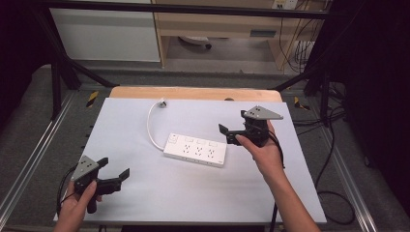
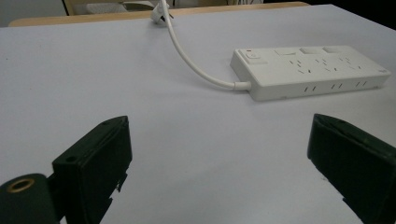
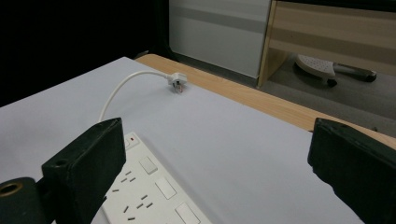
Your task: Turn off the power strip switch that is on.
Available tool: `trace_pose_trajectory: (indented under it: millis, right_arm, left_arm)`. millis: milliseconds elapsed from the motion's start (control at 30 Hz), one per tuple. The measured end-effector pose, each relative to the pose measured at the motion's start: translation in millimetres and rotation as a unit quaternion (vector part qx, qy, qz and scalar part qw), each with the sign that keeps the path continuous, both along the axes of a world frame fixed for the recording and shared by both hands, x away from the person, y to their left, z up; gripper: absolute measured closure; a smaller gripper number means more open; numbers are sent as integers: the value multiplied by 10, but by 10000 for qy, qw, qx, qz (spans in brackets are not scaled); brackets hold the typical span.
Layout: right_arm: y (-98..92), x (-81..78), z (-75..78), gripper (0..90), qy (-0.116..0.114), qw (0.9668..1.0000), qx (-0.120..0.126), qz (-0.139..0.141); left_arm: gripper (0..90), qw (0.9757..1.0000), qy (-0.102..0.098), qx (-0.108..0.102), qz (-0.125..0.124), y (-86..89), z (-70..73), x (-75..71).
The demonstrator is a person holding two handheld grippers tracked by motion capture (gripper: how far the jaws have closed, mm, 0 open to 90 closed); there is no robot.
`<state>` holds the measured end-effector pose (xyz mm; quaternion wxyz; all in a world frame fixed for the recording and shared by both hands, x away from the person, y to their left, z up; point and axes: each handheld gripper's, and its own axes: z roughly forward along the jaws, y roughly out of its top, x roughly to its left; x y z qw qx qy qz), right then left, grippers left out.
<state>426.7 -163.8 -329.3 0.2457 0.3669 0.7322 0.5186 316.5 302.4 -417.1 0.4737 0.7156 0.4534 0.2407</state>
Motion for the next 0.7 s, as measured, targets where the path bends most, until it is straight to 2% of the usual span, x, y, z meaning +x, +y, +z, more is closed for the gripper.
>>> trace_pose_trajectory:
  millis: [700]
  right_arm:
    - [196, 202, -18, 53, 138, 9998, -170, 6]
  left_arm:
    - [63, 10000, 25, 16, -29, -6, -6, 1]
